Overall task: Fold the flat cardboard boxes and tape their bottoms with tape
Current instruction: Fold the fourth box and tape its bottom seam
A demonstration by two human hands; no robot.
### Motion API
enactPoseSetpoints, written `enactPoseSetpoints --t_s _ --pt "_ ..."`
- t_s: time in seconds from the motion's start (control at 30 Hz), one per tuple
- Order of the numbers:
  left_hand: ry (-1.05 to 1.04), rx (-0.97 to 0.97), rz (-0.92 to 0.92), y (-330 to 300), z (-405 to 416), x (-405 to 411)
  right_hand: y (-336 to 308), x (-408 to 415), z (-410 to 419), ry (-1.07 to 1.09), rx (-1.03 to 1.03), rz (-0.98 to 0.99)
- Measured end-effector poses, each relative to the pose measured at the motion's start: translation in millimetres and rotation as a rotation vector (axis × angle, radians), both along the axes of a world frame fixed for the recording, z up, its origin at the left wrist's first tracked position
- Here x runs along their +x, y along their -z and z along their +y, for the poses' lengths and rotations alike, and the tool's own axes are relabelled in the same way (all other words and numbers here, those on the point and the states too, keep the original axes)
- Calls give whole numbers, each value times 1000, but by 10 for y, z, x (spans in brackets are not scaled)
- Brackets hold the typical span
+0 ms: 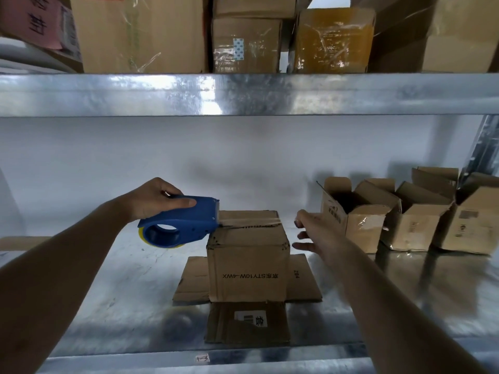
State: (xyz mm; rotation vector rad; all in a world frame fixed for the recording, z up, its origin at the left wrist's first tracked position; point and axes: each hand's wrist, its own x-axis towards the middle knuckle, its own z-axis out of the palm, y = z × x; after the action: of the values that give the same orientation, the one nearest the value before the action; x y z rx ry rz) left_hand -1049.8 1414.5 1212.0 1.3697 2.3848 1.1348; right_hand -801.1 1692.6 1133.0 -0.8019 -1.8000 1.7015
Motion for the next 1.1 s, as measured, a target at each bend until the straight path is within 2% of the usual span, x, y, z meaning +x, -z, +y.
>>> enactPoseSetpoints --t_s 0.13,0.3,0.5,0.7,0.77,0.93,1.0,1.1 --pt "-4 -8 10 -37 25 -14 144 -1 -7 1 44 -164" --pt "-10 -21 28 -29 43 -40 127 -29 -4 -23 76 -276" --pt "4 -57 33 -29 41 -25 231 -46 -33 -146 -167 -308" --pt "-5 -42 33 10 33 -38 247 -64 -60 -163 -258 -352" --pt "-11 -32 25 40 27 -54 278 -99 -69 -66 -122 -277" --pt "-14 -30 41 36 41 -35 43 -111 -210 230 274 131" --pt "-18 -34 54 35 39 -37 -99 -93 -278 233 445 149" --pt "-21 -44 44 45 25 -25 -227 -69 -391 185 670 -54"
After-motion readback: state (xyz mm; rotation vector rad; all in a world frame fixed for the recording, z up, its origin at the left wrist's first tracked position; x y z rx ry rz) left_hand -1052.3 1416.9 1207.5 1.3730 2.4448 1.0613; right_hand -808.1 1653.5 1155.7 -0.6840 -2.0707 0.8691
